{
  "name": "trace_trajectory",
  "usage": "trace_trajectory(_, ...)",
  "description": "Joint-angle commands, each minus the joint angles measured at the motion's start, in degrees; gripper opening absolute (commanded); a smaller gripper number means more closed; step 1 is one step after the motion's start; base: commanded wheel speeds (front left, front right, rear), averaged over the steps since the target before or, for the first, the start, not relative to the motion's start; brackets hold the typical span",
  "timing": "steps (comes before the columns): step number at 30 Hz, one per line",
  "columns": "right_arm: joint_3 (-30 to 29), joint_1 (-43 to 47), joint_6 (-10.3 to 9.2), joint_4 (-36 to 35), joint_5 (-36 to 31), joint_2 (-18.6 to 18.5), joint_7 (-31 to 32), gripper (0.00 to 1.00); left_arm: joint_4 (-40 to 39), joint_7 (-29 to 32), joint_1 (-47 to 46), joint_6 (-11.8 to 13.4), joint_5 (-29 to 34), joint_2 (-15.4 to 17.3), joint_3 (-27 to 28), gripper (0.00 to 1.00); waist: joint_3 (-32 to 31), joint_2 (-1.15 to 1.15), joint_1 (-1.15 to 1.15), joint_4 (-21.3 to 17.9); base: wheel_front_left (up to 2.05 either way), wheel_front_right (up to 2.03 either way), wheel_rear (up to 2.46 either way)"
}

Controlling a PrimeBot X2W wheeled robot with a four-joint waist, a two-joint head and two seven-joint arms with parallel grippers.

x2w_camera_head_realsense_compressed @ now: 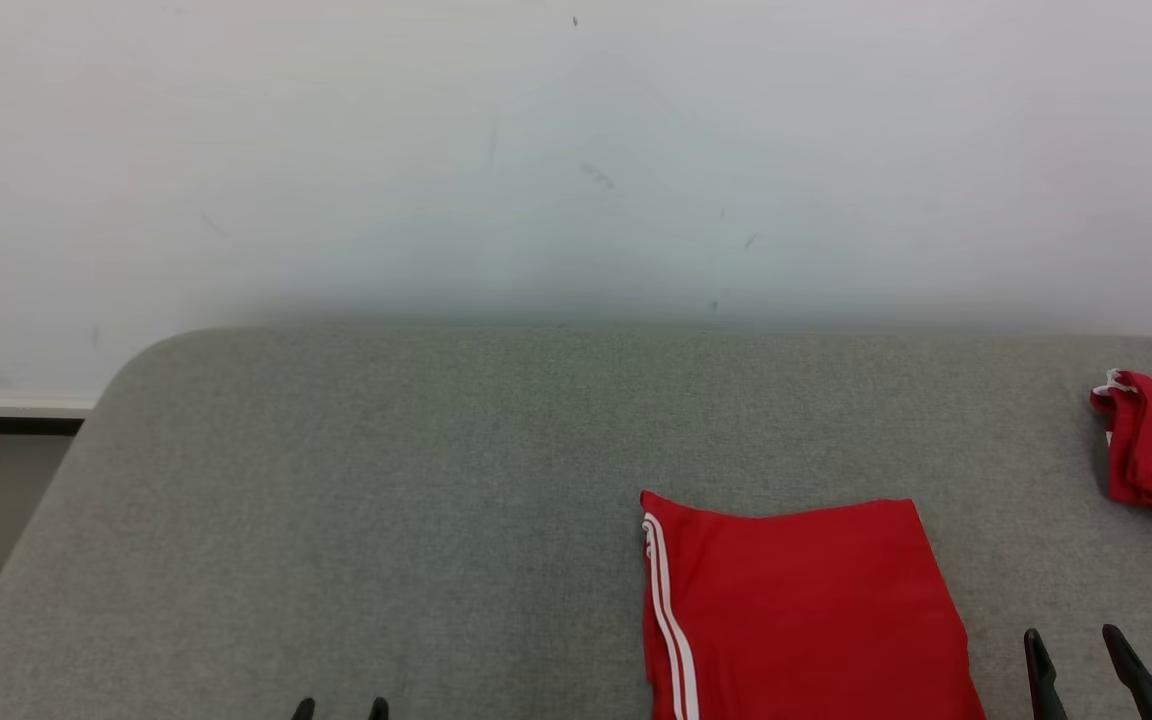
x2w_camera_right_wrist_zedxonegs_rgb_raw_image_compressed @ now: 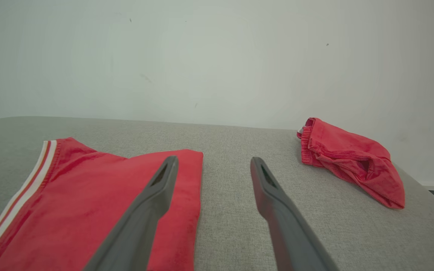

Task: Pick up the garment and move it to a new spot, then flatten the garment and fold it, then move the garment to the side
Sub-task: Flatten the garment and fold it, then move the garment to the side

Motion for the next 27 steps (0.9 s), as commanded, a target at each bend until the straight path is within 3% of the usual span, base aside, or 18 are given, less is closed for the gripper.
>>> trace_trajectory(1,-0.52,0.78,-0.11,0.4,0.31,0.12,-0.12,1.0,0.12,-0.07,0.43,0.06,0.26,0.19,0.41,1.0,-0.03,0.0,0.0,0.28,0.0,0.0,0.0)
trace_trajectory(11,-0.63,0.46,-0.11,0.8,1.74,0.5,-0.12,1.0,-0.07,-0.07,0.47,0.06,-0.18,0.18,0.75,1.0,0.32,0.0,0.0,1.11,0.0,0.0,0.0)
trace_trajectory(13,0.12,-0.04,-0.11,0.87,4.55,0.69,-0.12,1.0,-0.19,-0.07,0.36,0.06,-0.25,0.18,0.77,1.0,0.52,0.0,0.0,1.33,0.0,0.0,0.0)
trace_trajectory(16,3.1,-1.5,-0.11,3.48,9.88,-1.94,0.28,1.0,-0.36,-0.07,0.17,0.06,-0.28,0.18,0.67,1.0,1.02,0.0,0.0,1.62,0.0,0.0,0.0)
trace_trajectory(21,7.3,-6.66,-0.11,7.56,18.68,-6.52,11.02,1.0,-0.12,-0.07,-0.51,0.06,-0.49,0.18,-0.19,1.0,2.57,0.0,0.0,2.36,0.0,0.0,0.0)
trace_trajectory(27,10.37,-13.53,-0.11,12.28,24.76,-8.78,24.14,1.0,0.49,-0.07,-1.86,0.07,-0.79,0.18,-1.62,1.0,4.3,0.0,0.0,4.55,0.0,0.0,0.0)
